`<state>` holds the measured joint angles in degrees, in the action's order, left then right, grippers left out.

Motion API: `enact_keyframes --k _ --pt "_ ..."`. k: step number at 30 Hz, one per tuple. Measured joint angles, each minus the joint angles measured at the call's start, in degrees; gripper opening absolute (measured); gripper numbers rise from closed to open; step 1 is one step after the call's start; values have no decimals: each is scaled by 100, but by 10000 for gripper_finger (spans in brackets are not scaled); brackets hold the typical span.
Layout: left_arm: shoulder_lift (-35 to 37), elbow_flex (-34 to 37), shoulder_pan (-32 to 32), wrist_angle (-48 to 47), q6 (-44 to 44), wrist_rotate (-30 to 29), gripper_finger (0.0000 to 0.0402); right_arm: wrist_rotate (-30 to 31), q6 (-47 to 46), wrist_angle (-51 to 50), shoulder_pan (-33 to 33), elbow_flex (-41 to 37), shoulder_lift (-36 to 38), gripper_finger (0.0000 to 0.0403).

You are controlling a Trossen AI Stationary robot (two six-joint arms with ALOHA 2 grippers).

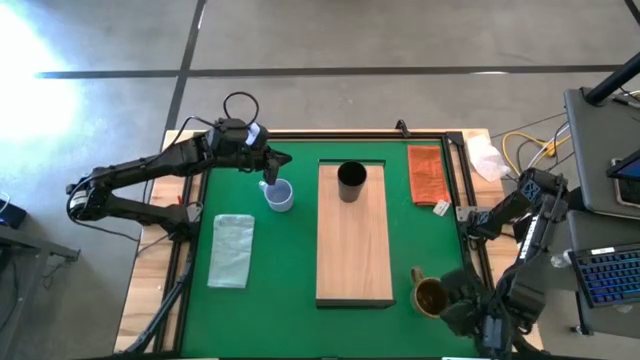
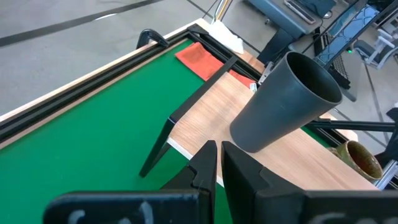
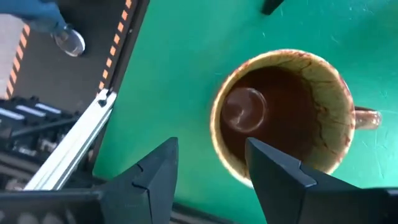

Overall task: Stack small to large cups/mugs on shelf
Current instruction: Put the green cup on the shelf aligned with the black cup

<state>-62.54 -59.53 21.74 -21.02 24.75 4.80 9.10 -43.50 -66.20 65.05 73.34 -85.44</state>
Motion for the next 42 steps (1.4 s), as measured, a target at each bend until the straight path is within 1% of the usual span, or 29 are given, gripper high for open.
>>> enact_keyframes --k 6,9,14,18,28,32,34,36,42 --pt "0 2 0 0 -9 0 8 -53 163 380 -244 -325 -14 180" --pt "0 2 0 -1 -14 0 8 -126 196 453 -249 -431 -16 180" --pt "0 4 0 -2 -22 0 8 -243 39 866 -246 -672 -16 180" --pt "0 4 0 -2 -155 0 8 -133 -133 923 -280 -858 -16 180" --pt "0 4 -1 -2 -126 -2 8 -208 -193 1449 -310 -1378 -16 180" --pt "0 4 0 0 -122 -2 8 -208 -157 1464 -323 -1482 -18 176" --pt "0 4 0 0 -122 -2 8 -213 -148 1460 -321 -1524 -18 166" --pt "0 4 -1 0 -121 -4 8 -221 -91 1491 -321 -1550 -18 147" --pt "0 4 0 0 -118 -18 8 -307 50 1589 -323 -1605 -16 68"
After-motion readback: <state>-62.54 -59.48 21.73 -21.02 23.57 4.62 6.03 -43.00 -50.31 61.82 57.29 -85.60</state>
